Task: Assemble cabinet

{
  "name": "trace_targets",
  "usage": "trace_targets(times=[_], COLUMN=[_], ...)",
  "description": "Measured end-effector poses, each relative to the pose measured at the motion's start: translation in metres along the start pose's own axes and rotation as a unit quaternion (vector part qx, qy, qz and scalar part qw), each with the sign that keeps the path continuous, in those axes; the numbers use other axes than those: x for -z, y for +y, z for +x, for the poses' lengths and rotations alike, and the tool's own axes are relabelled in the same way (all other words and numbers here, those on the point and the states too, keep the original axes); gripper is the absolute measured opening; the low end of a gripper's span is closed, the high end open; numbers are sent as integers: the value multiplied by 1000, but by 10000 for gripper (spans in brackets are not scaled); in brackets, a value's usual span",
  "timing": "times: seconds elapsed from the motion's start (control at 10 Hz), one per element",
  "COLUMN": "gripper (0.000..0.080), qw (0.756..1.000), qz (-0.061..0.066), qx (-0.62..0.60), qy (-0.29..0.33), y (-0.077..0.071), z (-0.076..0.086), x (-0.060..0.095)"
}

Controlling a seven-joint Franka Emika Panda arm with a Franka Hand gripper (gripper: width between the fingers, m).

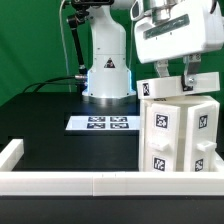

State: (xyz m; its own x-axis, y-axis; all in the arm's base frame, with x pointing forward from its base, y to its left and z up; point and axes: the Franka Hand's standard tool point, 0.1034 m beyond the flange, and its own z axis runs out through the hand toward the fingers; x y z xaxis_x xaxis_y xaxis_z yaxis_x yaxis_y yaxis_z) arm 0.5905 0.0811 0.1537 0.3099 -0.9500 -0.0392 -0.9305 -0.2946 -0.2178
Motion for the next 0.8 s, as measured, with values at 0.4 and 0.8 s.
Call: trace_targets(times=[0.4, 0.8], gripper=[560, 560], qw=[988, 960], qz=[6, 9], qx=[-151, -278], qy=[-24, -28], y=[1, 0], z=[2, 1], x=[0, -1])
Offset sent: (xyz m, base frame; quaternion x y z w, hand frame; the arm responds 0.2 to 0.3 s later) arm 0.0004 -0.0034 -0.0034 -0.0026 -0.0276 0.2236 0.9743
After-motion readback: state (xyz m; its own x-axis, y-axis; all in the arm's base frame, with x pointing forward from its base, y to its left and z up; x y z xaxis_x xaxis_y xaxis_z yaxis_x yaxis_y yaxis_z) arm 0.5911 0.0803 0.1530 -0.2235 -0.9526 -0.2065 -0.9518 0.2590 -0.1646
